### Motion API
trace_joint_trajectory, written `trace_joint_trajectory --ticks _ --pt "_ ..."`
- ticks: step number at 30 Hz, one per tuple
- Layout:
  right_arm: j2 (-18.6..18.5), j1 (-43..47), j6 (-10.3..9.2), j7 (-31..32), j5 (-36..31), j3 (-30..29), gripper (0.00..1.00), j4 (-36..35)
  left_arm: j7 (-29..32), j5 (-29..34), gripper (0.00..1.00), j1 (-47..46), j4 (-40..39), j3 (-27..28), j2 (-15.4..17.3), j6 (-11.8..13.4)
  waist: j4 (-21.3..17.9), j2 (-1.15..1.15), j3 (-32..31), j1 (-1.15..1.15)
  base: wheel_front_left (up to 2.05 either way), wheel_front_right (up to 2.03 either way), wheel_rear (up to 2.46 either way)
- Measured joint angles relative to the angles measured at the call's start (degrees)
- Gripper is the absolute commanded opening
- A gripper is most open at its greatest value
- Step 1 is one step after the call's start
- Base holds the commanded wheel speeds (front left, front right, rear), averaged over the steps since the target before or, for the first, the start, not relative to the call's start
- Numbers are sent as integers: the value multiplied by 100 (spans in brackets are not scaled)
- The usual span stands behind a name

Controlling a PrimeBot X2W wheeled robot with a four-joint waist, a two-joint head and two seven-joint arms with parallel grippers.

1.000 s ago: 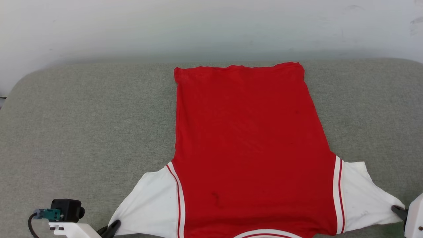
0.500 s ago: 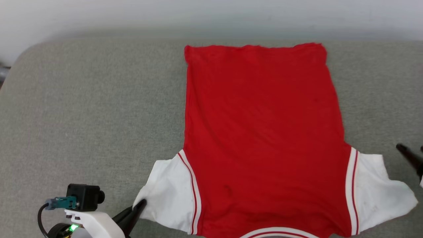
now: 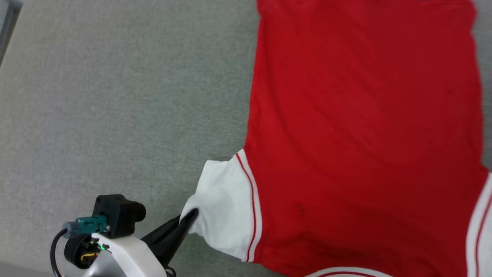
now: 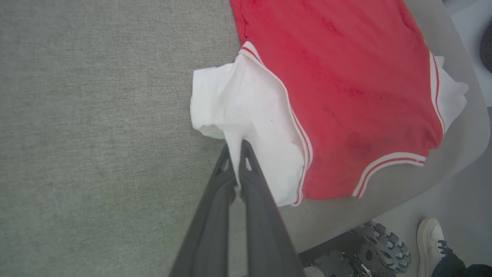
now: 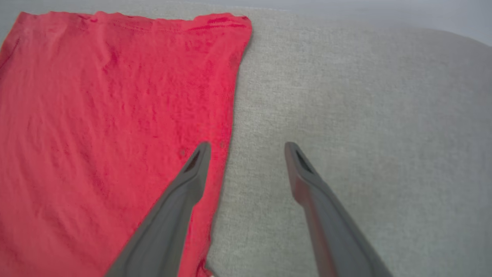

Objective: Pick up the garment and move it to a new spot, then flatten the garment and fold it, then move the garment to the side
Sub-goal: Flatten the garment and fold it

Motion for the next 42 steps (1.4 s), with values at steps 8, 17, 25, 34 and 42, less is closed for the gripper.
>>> trace_joint_trajectory --ticks 8,17,25,34,42 --pt "-453 -1299 0 447 -399 199 100 789 -69 93 0 -314 -111 -238 -149 -161 625 0 671 0 0 0 0" --pt "-808 -1983 0 535 -834 296 100 1401 -221 134 0 -519 96 -428 -325 -336 1226 0 1156 0 0 0 0" --pt "-1090 -2063 -1 505 -1012 637 0 1671 -305 134 0 -646 289 -506 -409 -412 1445 0 1357 -1 0 0 0" --pt "-1135 -1712 0 250 -823 842 0 1890 -383 -11 0 -686 444 -472 -480 -434 1379 0 1121 -1 0 0 0" --pt "-1031 -954 0 36 -550 1071 0 2070 -399 31 0 -614 603 -297 -354 -309 1064 0 579 -1 0 0 0"
